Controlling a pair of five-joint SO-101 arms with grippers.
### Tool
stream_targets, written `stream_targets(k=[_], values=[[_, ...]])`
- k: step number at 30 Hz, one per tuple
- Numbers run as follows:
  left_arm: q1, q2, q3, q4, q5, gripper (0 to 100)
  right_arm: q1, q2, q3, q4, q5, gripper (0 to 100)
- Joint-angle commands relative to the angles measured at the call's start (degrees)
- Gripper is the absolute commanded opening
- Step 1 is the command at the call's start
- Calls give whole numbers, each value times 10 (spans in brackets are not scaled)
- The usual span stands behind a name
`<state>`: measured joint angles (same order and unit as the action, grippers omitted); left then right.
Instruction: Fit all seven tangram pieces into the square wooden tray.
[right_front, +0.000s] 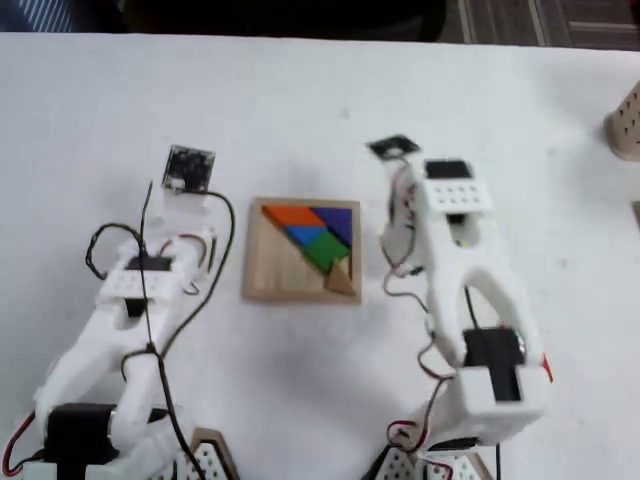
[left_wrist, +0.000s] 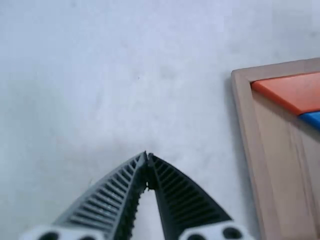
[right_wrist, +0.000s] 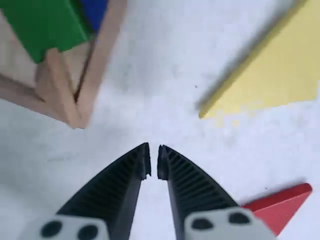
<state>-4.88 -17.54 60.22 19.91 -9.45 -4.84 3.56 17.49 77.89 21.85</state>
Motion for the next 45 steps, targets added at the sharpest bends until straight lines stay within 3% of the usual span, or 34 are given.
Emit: stream_targets(k=[1, 5, 12, 17, 21, 28, 45], values=[[11, -8, -27, -10, -4, 22, 54, -99, 105, -76, -17, 18], [71, -72, -8, 11, -4, 22, 107, -184, 215, -131, -17, 18], [284, -204, 41, 55, -4, 22, 151, -255, 335, -168, -11, 18], [426, -192, -5, 55, -1, 22, 174, -255, 350, -169, 18, 18], [503, -102, -61, 64, 0, 22, 185, -254, 351, -182, 17, 18], [518, 74, -113, 60, -5, 22, 191, -254, 351, -185, 20, 18], [464, 136, -158, 59, -5, 22, 189, -254, 359, -201, 21, 18]])
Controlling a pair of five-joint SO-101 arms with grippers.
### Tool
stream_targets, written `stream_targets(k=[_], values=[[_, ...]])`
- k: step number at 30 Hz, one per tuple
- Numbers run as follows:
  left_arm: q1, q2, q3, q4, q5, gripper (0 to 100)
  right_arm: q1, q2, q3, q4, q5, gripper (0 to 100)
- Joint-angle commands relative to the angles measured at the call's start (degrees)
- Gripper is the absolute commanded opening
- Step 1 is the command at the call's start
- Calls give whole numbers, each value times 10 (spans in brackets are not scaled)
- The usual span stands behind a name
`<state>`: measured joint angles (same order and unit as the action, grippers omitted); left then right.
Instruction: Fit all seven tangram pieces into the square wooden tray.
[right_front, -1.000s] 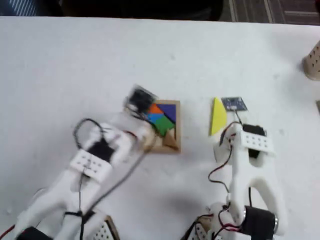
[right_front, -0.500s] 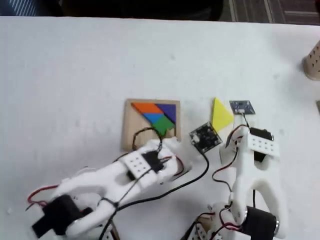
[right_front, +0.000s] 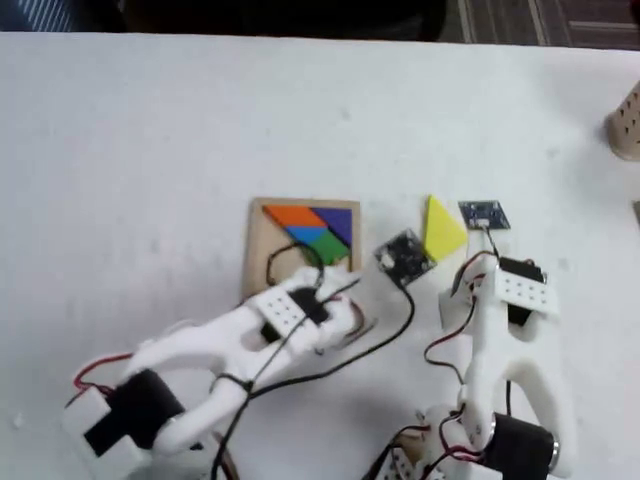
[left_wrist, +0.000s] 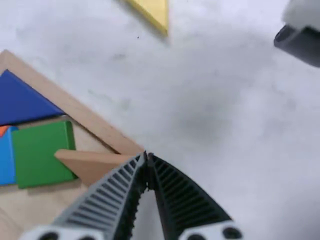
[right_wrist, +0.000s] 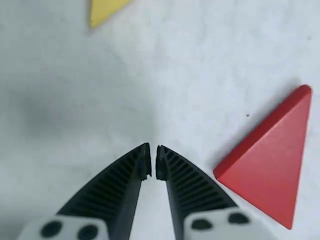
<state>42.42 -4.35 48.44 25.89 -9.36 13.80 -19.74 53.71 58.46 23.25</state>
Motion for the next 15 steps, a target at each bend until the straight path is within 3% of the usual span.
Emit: stream_targets(k=[1, 15], values=[[-11, 8, -45, -3, -6, 22, 3, -21, -4, -7, 7, 18], [-58, 99, -143, 0, -6, 23, 4, -21, -3, -4, 7, 18]])
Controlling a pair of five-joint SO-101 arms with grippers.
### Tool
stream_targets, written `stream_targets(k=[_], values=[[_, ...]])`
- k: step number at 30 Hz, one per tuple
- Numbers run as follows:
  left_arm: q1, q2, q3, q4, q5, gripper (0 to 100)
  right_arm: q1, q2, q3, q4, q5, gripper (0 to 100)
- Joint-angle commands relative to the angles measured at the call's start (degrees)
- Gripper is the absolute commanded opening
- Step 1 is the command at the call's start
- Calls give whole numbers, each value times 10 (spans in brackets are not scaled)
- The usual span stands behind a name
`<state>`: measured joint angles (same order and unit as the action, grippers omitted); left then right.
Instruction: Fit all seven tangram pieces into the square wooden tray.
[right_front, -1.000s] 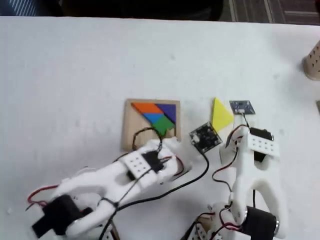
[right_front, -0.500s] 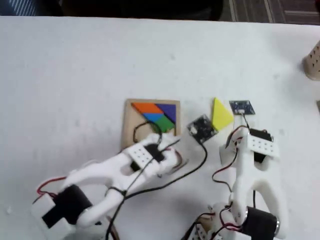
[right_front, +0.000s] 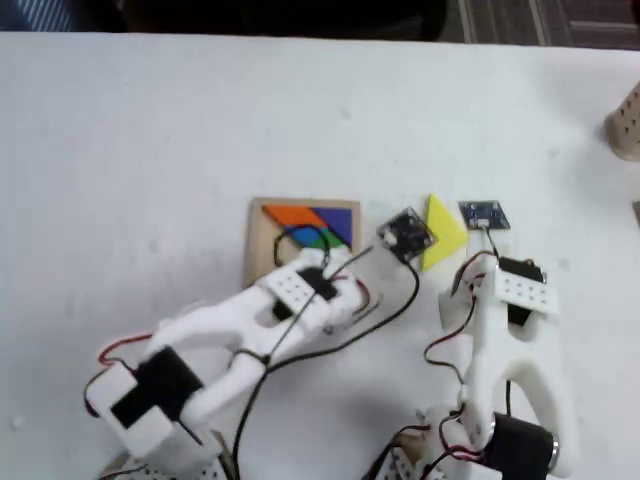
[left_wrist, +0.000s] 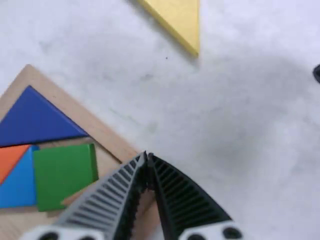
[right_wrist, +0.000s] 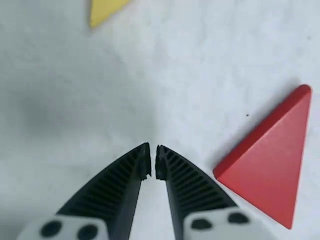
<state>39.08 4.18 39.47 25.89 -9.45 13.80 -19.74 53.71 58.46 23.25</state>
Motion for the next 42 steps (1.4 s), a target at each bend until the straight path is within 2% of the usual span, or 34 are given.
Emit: stream_targets(k=[1, 13, 18, 24, 31, 36, 42], values=[[-27, 20, -62, 0, -5, 23, 4, -21, -3, -4, 7, 18], [-43, 49, -112, 0, -5, 22, 3, -21, -3, -6, 7, 18], [-55, -53, -82, 55, -5, 22, 3, -21, -3, -7, 7, 18], [-74, -172, 45, 85, -5, 22, 3, -21, -3, -7, 7, 18], [-117, -124, 51, 83, -5, 22, 3, -21, -3, -7, 7, 18], [-111, -73, 28, 86, -5, 22, 3, -21, 1, -7, 7, 18], [-95, -71, 20, 111, -5, 22, 3, -21, 2, -7, 7, 18]])
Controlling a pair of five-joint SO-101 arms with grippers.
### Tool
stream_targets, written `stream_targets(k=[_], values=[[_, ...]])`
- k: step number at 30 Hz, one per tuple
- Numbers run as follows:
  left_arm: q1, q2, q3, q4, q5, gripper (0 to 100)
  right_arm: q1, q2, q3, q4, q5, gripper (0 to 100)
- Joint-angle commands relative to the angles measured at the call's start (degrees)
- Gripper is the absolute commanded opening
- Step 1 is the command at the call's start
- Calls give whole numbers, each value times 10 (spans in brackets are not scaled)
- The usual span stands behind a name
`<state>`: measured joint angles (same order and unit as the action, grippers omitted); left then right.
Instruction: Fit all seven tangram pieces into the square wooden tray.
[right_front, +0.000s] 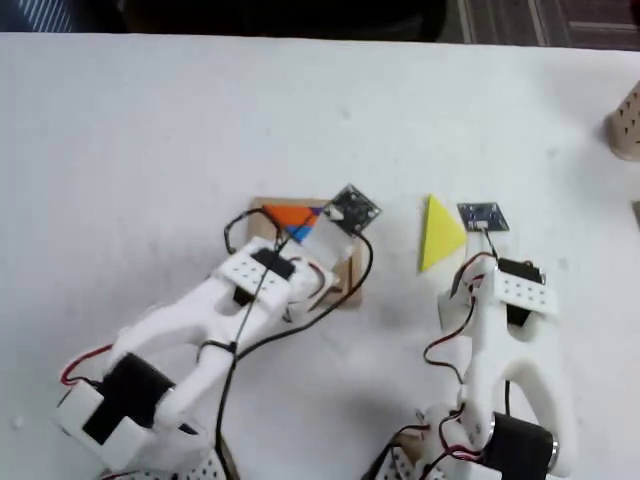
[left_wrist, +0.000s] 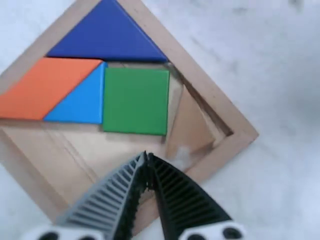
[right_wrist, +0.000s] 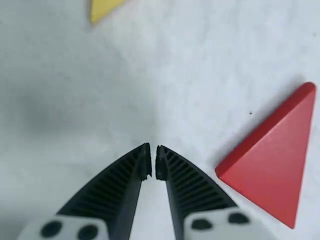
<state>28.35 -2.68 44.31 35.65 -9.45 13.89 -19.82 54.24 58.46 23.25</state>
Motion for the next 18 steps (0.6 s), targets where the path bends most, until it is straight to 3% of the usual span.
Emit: stream_targets(k=[1, 18], values=[[17, -2, -27, 13, -5, 22, 2, -20, -4, -7, 7, 18], [73, -1, -30, 17, -5, 22, 2, -20, -3, -15, 8, 18]])
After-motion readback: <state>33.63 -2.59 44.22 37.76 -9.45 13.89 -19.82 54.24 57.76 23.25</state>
